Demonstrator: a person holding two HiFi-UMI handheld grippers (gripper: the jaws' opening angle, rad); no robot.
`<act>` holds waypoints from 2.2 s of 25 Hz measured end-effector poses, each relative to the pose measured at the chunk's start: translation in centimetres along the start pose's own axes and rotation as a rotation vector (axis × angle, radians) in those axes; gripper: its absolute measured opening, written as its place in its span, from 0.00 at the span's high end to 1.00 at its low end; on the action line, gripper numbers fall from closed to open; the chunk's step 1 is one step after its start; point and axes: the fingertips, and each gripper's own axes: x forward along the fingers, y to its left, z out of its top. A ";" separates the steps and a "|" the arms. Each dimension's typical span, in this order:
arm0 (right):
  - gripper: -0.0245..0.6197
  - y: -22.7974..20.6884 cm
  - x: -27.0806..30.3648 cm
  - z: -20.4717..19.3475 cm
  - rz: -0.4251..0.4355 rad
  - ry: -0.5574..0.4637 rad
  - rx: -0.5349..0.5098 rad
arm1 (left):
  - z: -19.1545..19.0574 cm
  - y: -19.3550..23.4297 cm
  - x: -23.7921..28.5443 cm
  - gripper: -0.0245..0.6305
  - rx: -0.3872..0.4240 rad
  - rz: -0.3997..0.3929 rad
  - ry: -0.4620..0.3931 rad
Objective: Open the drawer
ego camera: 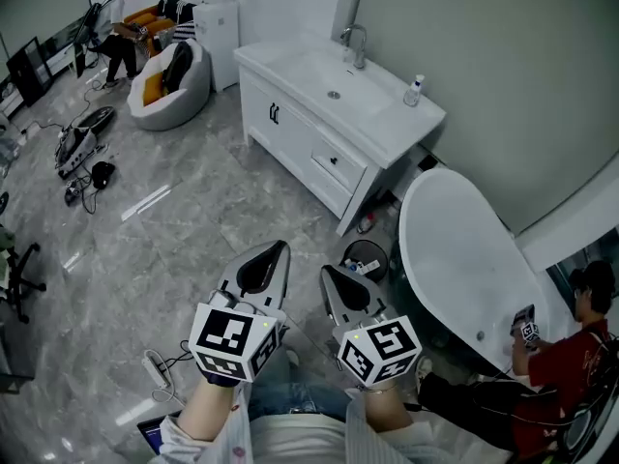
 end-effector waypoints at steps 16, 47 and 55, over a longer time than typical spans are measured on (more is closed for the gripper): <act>0.95 -3.5 5.7 -0.4 0.045 0.035 0.038 | 0.4 5.7 4.2 0.94 -0.007 0.103 0.007; 0.95 -11.3 30.6 3.5 -0.182 0.092 0.108 | 3.8 26.0 22.2 0.94 -0.026 -0.106 0.077; 0.95 -13.5 33.0 2.9 -0.212 0.136 0.129 | 2.1 28.9 24.5 0.94 -0.063 -0.086 0.120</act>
